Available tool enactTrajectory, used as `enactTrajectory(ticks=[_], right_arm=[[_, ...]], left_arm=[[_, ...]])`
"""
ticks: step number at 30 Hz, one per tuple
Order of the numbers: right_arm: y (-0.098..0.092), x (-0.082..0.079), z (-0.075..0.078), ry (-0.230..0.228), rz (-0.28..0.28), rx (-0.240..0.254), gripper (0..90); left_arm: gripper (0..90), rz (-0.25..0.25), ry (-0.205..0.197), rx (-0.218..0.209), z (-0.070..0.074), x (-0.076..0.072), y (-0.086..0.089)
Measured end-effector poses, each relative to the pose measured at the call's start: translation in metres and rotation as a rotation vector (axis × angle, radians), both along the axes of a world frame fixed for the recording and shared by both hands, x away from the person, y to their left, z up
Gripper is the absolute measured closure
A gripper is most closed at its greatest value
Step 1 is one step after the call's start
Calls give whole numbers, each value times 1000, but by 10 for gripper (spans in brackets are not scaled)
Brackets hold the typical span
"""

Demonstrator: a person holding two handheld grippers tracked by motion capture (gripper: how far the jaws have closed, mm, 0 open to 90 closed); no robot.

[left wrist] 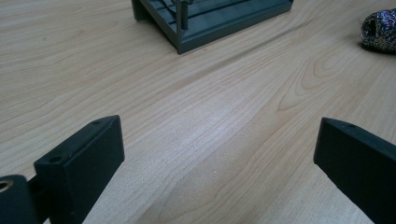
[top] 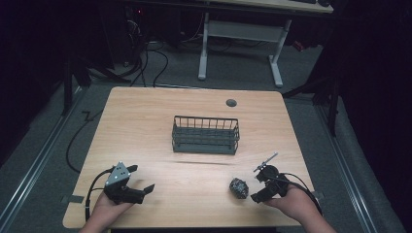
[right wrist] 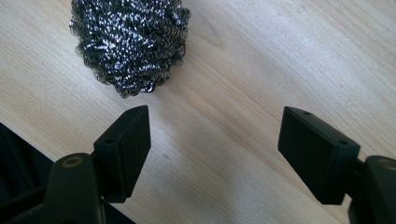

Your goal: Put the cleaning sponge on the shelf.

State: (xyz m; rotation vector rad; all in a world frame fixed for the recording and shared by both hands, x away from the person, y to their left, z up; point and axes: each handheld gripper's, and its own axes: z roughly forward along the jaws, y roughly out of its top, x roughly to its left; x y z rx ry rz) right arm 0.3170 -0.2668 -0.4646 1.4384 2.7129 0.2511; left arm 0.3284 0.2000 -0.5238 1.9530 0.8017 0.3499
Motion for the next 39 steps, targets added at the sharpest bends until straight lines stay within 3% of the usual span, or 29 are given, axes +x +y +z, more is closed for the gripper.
enactTrajectory(ticks=[14, 17, 19, 22, 27, 31, 35, 36, 39], right_arm=[[22, -1, 5, 3, 31, 23, 171], [28, 0, 3, 10, 63, 25, 168], [35, -2, 3, 19, 47, 17, 167], [41, 1, 3, 7, 92, 26, 164], [49, 5, 5, 1, 81, 48, 166], [52, 10, 1, -11, 113, 47, 169], [57, 11, -4, 18, 68, 41, 183], [56, 13, -6, 9, 85, 38, 194], [55, 14, -11, 14, 57, 43, 219]], left_arm=[[0, 18, -13, -6, 2, 1, 1], [0, 20, -21, -5, 3, 0, 0], [0, 21, -23, -1, 3, -1, 0], [0, 21, -22, -3, 3, 0, -1], [0, 22, -19, -6, 2, 0, 0], [0, 10, -11, -3, 2, 0, 0], [0, 8, -12, -4, 2, 0, 0], [0, 8, -13, -4, 2, 0, 0], [0, 8, -14, -6, 2, 0, 1]])
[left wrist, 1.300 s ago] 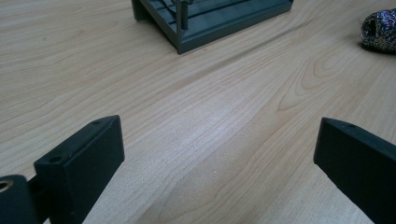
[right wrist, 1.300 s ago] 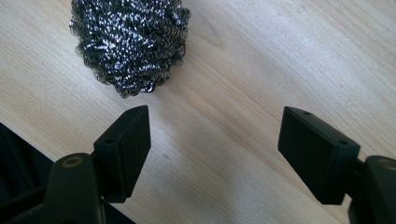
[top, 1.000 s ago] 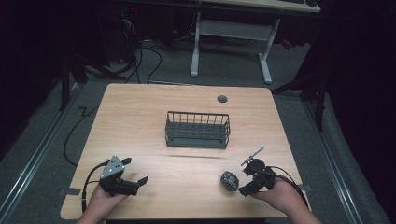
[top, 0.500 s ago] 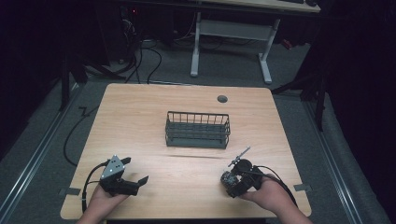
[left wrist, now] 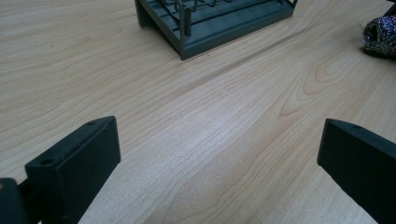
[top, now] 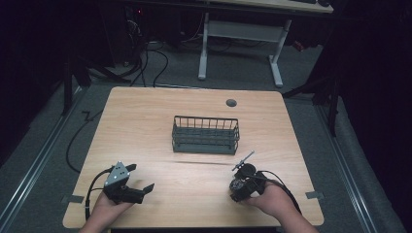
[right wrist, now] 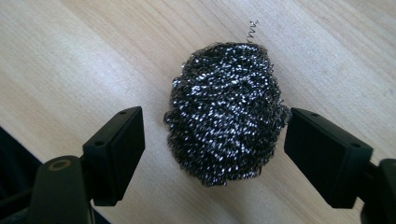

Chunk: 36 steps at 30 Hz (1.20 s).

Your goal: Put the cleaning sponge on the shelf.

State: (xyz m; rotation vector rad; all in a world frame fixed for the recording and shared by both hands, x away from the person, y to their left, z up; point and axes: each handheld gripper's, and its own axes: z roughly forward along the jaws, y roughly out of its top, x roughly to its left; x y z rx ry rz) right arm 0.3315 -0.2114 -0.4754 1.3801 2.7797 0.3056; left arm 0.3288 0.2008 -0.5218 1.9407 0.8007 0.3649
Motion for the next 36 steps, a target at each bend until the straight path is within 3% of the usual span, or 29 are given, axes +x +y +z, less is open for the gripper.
enactTrajectory(ticks=[4, 12, 14, 20, 22, 36], right_arm=[[-1, 2, -6, 14, -1, 1, 264], [-4, 2, -4, -7, -19, 8, 386], [-5, 2, -4, -18, -3, 7, 398], [-3, 0, 3, -1, -32, 6, 409], [-5, 4, 10, -20, -9, 6, 409], [-4, 24, 41, -14, -9, 28, 410]], left_arm=[[0, -1, 2, 3, 0, 0, 0], [0, 0, 2, 1, 0, 0, 0], [0, 0, 2, 0, 0, 0, 0], [0, 3, 1, -4, 0, -1, 0], [0, 2, 2, 0, 0, -1, 0], [0, 1, 7, 0, -1, -1, 0]])
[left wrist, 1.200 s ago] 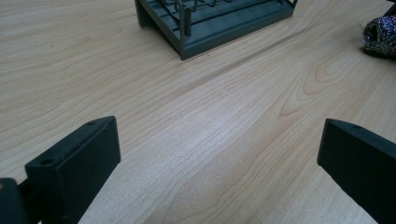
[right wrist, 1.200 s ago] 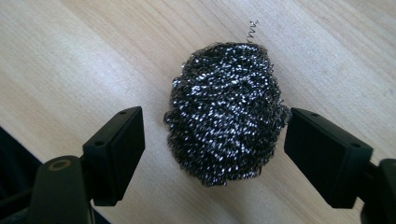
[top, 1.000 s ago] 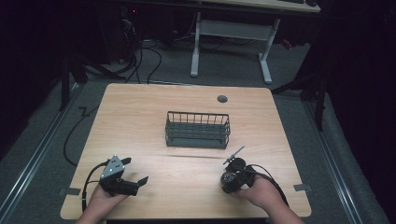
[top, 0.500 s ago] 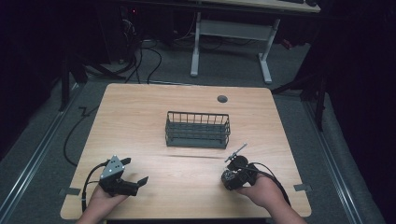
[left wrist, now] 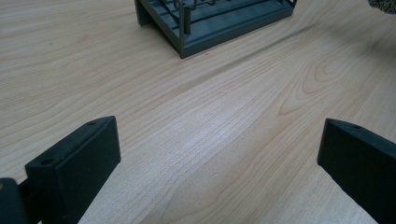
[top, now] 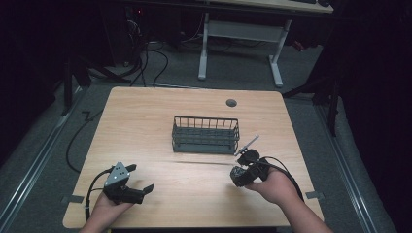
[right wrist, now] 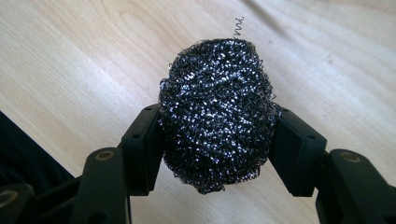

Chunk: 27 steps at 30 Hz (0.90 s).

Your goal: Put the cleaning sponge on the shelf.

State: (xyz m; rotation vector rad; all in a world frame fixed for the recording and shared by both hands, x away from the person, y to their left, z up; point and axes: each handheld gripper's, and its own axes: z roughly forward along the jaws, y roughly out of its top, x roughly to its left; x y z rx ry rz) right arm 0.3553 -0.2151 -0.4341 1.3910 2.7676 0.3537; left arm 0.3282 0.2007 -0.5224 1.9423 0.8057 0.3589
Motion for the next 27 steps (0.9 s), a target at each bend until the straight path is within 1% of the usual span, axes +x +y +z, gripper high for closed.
enactTrajectory(ticks=[3, 6, 7, 9, 10, 15, 16, 17, 20, 21, 22, 23, 25, 26, 27], right_arm=[[1, 5, 5, 0, 8, -4, 410], [2, 9, 9, 5, 5, -2, 410], [3, 9, 11, 12, -16, -4, 410], [2, 14, 13, 12, -2, -5, 410], [3, 15, 15, 14, -12, -3, 410], [4, 20, 22, 15, -15, -6, 409], [6, 22, 26, 30, -11, 3, 409], [6, 23, 27, 30, -1, 4, 409], [8, 28, 32, 30, -2, 4, 409], [9, 29, 34, 35, -11, 2, 409], [9, 30, 35, 29, -5, 7, 410], [10, 32, 37, 34, -14, 8, 409], [10, 36, 41, 31, -7, 10, 409], [11, 36, 42, 37, -18, 12, 409], [12, 37, 44, 36, -16, 11, 409]], left_arm=[[0, 0, 1, 0, 0, 0, 0], [0, -2, 1, -2, 0, 0, 0], [0, -1, 2, -1, -1, 1, 0], [0, 0, 4, -2, -1, 1, 0], [0, 0, 3, -1, -1, 1, 0], [0, -3, 2, 0, -1, 0, 0], [0, -2, 3, -1, -1, 1, 0], [0, -2, 4, -2, -1, 1, -1], [0, -5, 3, -1, -1, 0, -1], [0, -5, 3, -2, -1, 0, -1], [0, -5, 3, -3, -1, 0, -1], [0, -5, 3, -2, -1, 0, -1], [0, -5, 3, -2, -1, 0, -1], [0, -6, 3, -2, -1, 0, -1], [0, -5, 3, -2, -1, 0, 0]])
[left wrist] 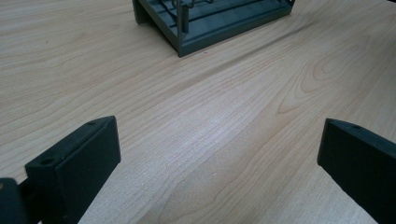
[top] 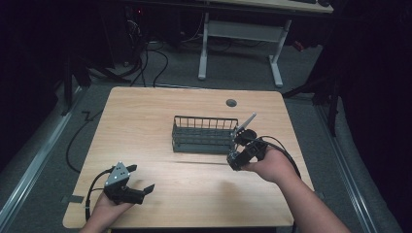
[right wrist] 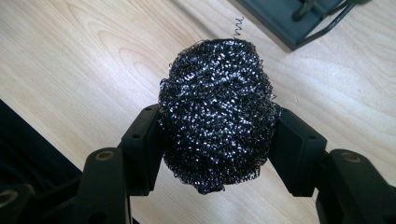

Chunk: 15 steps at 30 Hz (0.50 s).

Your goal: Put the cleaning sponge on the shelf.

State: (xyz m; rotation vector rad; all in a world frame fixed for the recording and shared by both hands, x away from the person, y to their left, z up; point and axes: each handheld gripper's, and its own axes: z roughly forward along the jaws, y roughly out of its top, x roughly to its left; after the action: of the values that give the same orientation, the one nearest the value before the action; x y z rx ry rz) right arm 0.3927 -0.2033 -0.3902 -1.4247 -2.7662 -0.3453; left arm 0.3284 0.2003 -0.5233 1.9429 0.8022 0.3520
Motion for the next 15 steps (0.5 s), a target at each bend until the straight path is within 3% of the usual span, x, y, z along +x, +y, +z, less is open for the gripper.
enactTrajectory(ticks=[15], right_arm=[[3, 24, 18, -21, -15, 8, 409]], left_arm=[[0, -1, -1, -5, 1, 0, 1]])
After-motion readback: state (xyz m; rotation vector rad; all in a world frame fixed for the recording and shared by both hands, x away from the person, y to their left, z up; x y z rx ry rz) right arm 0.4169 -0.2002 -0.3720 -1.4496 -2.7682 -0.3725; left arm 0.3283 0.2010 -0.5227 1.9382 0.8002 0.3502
